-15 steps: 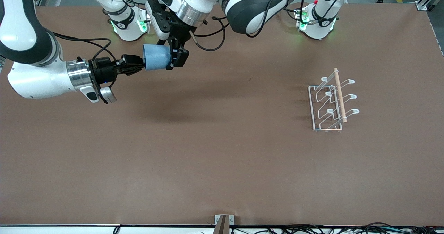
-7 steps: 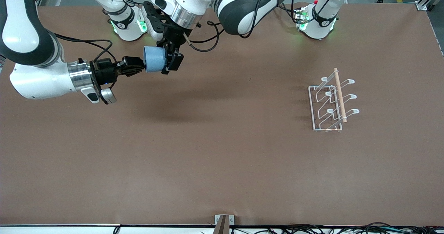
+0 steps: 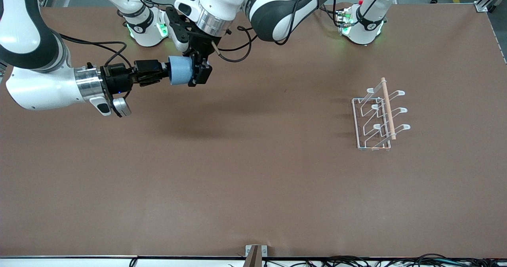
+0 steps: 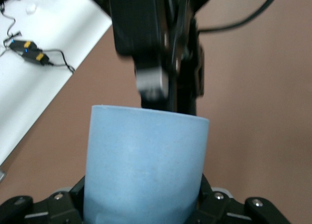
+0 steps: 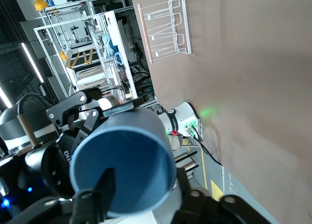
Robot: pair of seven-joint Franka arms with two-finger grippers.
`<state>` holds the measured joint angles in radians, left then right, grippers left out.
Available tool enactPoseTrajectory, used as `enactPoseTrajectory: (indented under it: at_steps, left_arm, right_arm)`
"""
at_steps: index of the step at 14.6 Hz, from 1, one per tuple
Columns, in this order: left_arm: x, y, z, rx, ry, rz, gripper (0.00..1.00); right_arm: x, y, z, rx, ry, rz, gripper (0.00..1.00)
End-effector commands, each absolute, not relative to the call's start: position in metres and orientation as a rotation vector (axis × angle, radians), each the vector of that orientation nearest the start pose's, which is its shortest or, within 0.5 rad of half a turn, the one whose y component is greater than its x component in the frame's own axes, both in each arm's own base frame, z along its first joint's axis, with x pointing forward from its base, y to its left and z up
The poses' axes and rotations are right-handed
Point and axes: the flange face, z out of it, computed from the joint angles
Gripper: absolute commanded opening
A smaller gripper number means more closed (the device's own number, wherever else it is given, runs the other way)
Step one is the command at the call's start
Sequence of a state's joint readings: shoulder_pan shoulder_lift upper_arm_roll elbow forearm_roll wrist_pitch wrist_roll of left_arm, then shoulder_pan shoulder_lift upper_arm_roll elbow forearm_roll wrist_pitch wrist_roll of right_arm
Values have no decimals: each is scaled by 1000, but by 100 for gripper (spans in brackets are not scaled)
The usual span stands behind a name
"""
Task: Hang cup on cup holder
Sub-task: 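Grasp the cup with the left gripper and open the right gripper, then carry the cup with the left gripper to the cup holder hooks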
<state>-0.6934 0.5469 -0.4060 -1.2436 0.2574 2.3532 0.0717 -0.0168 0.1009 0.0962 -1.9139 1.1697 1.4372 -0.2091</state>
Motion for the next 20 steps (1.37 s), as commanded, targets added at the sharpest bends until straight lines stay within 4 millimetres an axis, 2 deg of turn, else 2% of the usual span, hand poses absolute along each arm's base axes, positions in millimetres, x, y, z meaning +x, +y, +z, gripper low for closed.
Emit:
enactPoseTrajectory:
  at_steps: [1, 3, 5, 7, 9, 11, 13, 15, 16, 18, 20]
  left_arm:
    - [418, -607, 551, -2679, 1784, -757, 64]
    - [438, -581, 545, -2688, 1714, -608, 64]
    - [453, -560, 534, -2682, 1669, -468, 64]
    - [472, -533, 519, -2644, 1628, -308, 65]
    - [510, -488, 503, -2598, 1636, -173, 65]
    - [551, -430, 493, -2560, 1609, -48, 65]
    - [576, -381, 483, -2460, 1599, 89, 65]
    - [596, -331, 469, -2299, 1642, 240, 65]
    - [611, -303, 469, -2257, 1667, 271, 65]
    - [630, -258, 461, -2178, 1673, 339, 65]
    - [640, -219, 432, -2019, 1592, 485, 65]
  right_arm:
    - [528, 140, 489, -1927, -58, 451, 100]
    - [534, 113, 495, -2062, -27, 356, 100]
    - [541, 74, 492, -2175, 17, 300, 100]
    - [541, 57, 484, -2281, 3, 300, 100]
    - [546, 37, 479, -2391, 21, 257, 100]
    - [548, 11, 475, -2546, 24, 219, 100]
    - [553, -11, 485, -2681, 19, 156, 100]
    - [562, -29, 512, -2800, -15, 82, 100]
    - [567, -37, 535, -2882, -41, 29, 100]
    - [575, -44, 586, -3016, 8, -86, 100]
    - [573, -46, 625, -3107, 35, -152, 100]
